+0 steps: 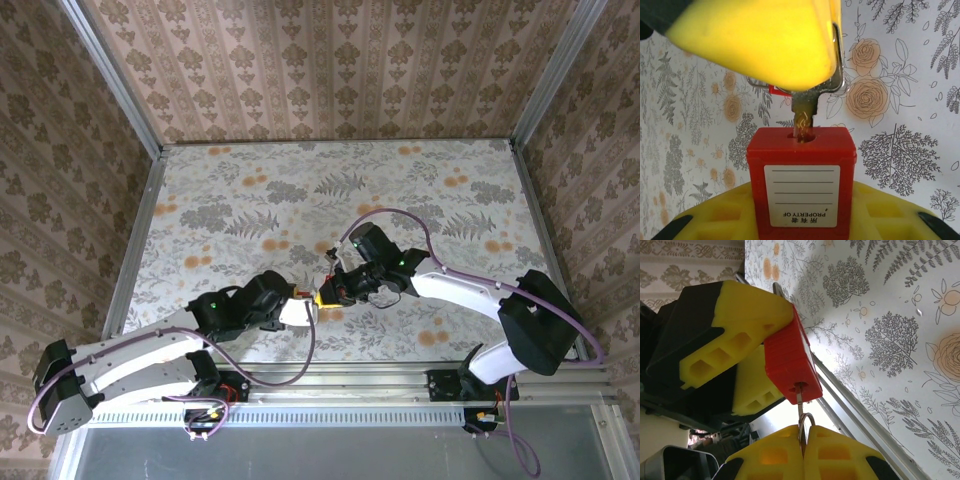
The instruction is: Unlock with the key
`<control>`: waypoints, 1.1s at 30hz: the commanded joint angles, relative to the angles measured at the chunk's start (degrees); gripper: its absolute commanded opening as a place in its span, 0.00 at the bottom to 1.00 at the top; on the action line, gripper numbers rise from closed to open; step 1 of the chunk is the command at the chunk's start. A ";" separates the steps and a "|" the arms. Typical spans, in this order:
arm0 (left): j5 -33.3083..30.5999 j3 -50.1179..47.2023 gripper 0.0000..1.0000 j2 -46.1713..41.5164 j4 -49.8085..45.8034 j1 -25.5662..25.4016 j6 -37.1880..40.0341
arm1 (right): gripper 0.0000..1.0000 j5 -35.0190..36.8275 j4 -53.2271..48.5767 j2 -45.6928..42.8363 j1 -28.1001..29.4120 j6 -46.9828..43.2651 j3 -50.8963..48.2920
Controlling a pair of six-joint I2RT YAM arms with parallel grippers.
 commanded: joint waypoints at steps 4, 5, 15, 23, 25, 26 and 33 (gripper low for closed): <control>21.79 4.73 0.00 -3.13 27.57 -1.50 -5.56 | 0.00 -0.50 20.97 -4.00 2.76 0.23 0.36; 23.93 5.71 0.00 -3.17 25.65 -0.90 -6.75 | 0.00 -0.69 17.44 -5.31 2.75 -4.24 0.19; 35.30 12.84 0.00 0.22 17.01 2.75 -13.01 | 0.00 -6.62 1.04 -9.05 0.90 -26.14 -0.05; 40.64 18.82 0.00 5.26 16.53 5.39 -15.32 | 0.00 -4.26 1.95 -11.79 0.94 -29.15 0.06; 40.26 18.87 0.00 6.01 19.03 5.27 -16.28 | 0.00 -3.65 4.56 -11.87 1.30 -27.96 -0.96; 39.87 18.47 0.00 5.94 20.64 5.30 -16.88 | 0.00 -3.00 5.41 -12.01 1.36 -27.49 -1.57; 29.09 16.62 0.00 6.55 27.23 1.44 -11.98 | 0.00 -4.71 20.33 -11.99 1.81 -14.34 -6.81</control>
